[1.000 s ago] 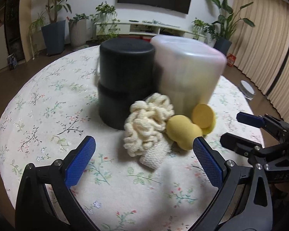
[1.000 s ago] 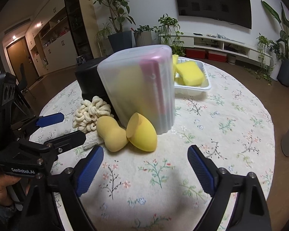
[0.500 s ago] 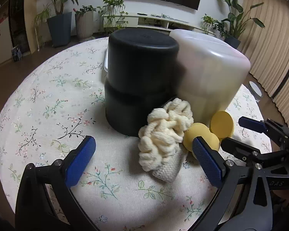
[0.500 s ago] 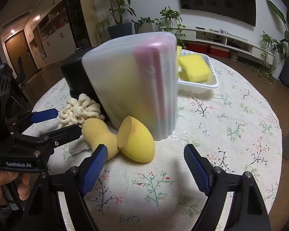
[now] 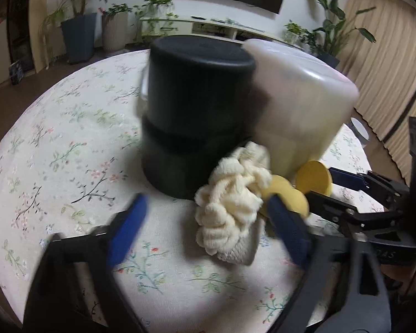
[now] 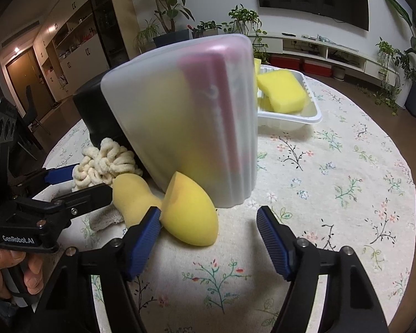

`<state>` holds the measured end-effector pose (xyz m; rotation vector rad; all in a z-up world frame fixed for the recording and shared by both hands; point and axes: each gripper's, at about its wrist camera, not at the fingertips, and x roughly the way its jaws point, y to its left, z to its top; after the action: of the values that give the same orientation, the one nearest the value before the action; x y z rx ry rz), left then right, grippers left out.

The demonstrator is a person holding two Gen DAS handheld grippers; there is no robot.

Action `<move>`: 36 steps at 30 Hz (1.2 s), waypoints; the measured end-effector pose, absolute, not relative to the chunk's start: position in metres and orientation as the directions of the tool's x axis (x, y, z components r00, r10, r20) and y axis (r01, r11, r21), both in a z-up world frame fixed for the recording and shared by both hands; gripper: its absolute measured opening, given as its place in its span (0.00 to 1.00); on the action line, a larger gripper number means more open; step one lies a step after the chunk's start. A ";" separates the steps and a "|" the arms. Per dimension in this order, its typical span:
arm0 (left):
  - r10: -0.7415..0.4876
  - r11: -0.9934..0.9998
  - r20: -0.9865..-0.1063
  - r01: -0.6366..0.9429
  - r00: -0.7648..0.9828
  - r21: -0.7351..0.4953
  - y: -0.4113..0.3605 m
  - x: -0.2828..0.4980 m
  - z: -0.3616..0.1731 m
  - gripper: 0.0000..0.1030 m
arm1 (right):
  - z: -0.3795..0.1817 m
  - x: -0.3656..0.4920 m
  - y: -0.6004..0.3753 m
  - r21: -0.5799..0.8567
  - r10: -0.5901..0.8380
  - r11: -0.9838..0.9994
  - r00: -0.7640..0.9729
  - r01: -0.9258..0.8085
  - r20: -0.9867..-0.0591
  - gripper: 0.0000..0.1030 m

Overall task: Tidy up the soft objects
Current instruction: 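Grasp the cream rope-knot toy with the left tool while the right tool grasps a yellow makeup sponge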

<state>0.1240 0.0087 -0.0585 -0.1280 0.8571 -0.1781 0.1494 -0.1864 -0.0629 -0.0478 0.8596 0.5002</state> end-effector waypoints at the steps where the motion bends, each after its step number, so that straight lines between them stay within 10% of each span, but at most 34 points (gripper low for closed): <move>1: -0.203 0.979 -0.745 0.110 0.635 -0.173 0.006 0.124 -0.059 0.55 | -0.063 0.150 -0.187 0.163 0.408 0.882 0.544 -0.441 -0.734 0.71; 10: -0.273 0.960 -0.743 0.123 0.612 -0.252 0.012 0.121 -0.064 0.31 | -0.063 0.147 -0.180 0.199 0.465 0.849 0.513 -0.489 -0.722 0.43; 36: -0.263 0.958 -0.702 0.097 0.661 -0.268 0.025 0.078 -0.046 0.23 | -0.049 0.113 -0.212 0.238 0.463 0.870 0.548 -0.432 -0.697 0.41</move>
<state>0.0781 0.0248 -0.0458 -0.2157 0.8248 -0.2053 0.1134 -0.2117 -0.0485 0.0399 0.8374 0.5304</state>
